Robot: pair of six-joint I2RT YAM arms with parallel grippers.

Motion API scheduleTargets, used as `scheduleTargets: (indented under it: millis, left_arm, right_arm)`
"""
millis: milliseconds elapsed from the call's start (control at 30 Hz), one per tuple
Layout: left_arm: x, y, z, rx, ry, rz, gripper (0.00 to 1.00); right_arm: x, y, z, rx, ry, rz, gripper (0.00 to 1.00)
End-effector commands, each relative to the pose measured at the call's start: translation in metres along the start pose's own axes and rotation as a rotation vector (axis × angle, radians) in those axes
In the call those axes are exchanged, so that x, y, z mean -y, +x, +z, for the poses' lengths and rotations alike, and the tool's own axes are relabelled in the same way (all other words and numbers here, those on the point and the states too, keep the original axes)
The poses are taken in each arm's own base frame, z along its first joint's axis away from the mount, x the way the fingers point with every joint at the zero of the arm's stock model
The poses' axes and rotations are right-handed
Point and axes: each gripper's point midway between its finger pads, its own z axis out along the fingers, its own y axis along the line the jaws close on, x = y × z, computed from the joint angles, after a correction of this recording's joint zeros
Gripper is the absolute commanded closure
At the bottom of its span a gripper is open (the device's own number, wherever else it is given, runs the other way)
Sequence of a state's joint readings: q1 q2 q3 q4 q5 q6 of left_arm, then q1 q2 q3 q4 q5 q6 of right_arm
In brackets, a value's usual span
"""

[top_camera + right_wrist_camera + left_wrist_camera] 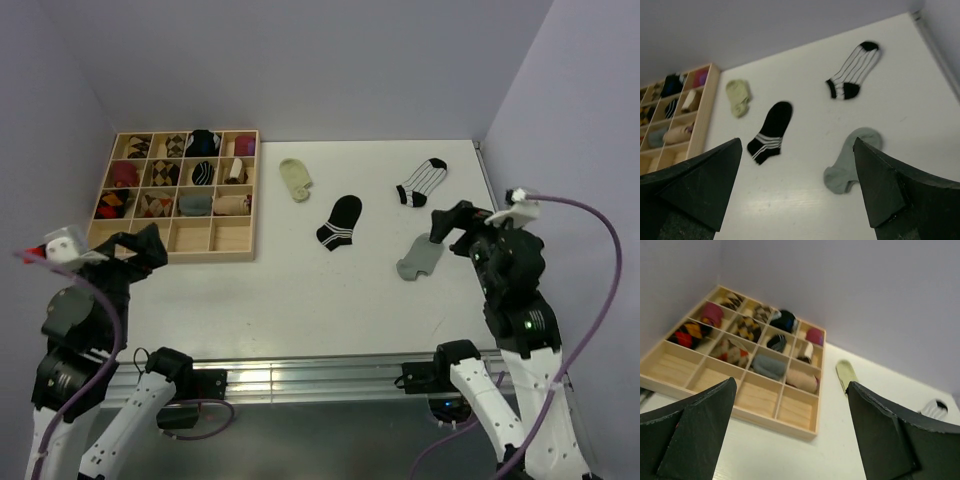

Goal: Roll the socks
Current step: Move the sock to the center of the board.

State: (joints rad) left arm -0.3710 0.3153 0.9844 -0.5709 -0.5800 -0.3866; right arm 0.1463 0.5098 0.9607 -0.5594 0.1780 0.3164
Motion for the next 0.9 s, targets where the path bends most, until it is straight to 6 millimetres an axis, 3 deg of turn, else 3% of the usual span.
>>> scheduleTargets:
  millis: [0,133,200,233,333,367,433,467,567,633,667,733,867]
  left_arm:
    - [0.038,0.029,0.017,-0.11,0.141,-0.005,0.01]
    - [0.059,0.068,0.031,-0.247,0.216,0.034,0.01]
    - [0.065,0.082,0.037,-0.27,0.239,0.046,0.01]
    - [0.065,0.087,0.04,-0.279,0.235,0.05,0.01]
    - [0.065,0.099,0.045,-0.295,0.218,0.017,0.01]
    - [0.063,0.107,0.046,-0.31,0.214,0.015,0.01]
    - [0.064,0.115,0.045,-0.32,0.231,0.009,0.01]
    - [0.062,0.125,0.047,-0.33,0.228,0.01,0.0]
    - [0.059,0.138,0.048,-0.331,0.231,0.01,0.0]
    - [0.06,0.142,0.048,-0.334,0.249,0.022,0.0]
    - [0.061,0.141,0.048,-0.333,0.254,0.028,0.0]
    - [0.058,0.14,0.05,-0.325,0.243,0.043,0.0]
    - [0.054,0.144,0.05,-0.333,0.229,0.051,0.0]
  right_arm:
    - [-0.044,0.03,0.017,-0.177,-0.196,0.065,0.0]
    - [-0.072,0.055,0.041,-0.324,-0.277,0.106,0.0]
    - [-0.07,0.066,0.063,-0.337,-0.202,0.052,0.02]
    - [-0.085,0.078,0.063,-0.368,-0.235,-0.004,0.04]
    - [-0.107,0.104,0.086,-0.444,-0.251,-0.103,0.17]
    - [-0.109,0.125,0.099,-0.5,-0.242,-0.137,0.25]
    - [-0.112,0.132,0.116,-0.501,-0.23,-0.195,0.32]
    - [-0.112,0.152,0.126,-0.546,-0.215,-0.234,0.36]
    - [-0.121,0.178,0.151,-0.577,-0.227,-0.319,0.43]
    - [-0.127,0.188,0.162,-0.599,-0.251,-0.358,0.44]
    - [-0.125,0.207,0.171,-0.644,-0.245,-0.382,0.46]
    - [-0.129,0.226,0.184,-0.687,-0.254,-0.406,0.46]
    - [-0.137,0.255,0.202,-0.741,-0.272,-0.416,0.47]
